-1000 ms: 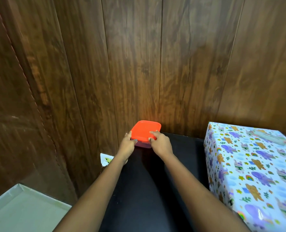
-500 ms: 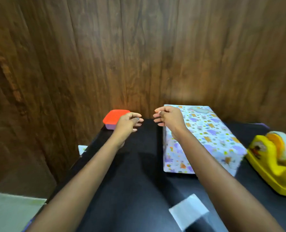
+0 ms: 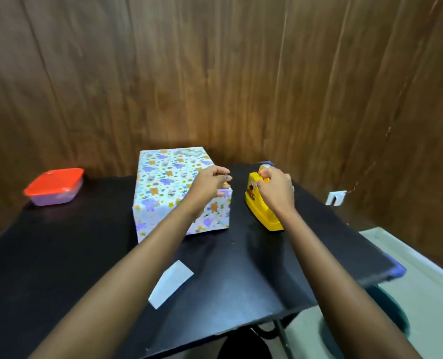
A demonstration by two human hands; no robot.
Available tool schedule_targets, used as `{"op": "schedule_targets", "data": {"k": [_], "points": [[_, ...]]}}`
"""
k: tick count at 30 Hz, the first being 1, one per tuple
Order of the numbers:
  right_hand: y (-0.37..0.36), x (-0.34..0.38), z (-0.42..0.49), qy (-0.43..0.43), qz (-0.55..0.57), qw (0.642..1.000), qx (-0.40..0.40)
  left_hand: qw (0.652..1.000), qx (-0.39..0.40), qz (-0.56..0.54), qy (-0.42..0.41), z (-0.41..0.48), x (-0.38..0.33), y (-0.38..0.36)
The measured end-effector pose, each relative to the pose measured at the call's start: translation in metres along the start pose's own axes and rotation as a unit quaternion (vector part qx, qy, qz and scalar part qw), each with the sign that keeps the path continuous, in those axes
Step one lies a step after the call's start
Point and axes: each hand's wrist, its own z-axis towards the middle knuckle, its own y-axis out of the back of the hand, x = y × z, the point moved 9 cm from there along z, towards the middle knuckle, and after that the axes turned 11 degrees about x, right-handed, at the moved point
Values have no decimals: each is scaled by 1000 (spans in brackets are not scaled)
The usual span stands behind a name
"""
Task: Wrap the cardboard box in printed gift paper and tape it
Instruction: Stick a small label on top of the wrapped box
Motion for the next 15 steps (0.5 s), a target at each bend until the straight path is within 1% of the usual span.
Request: {"op": "schedule_targets", "data": {"k": [2,4,8,10,15], "points": [[3,-17,0,-29,-55,998,-11,1000,11,-6,14,5,6,-19],[4,-37,-1,-73,-60,995,-18,1000,14,-9,22,10,11,-36],[-13,-72,-8,-137,38,990,25,999,17,-9,30,17,21,-53],[-17,-82,-10,-138,65,988,31,999,18,-11,35,21,25,-58],[-3,-93,-14,-131,74,989,-4,999,22,-13,42,27,33,-63]]}}
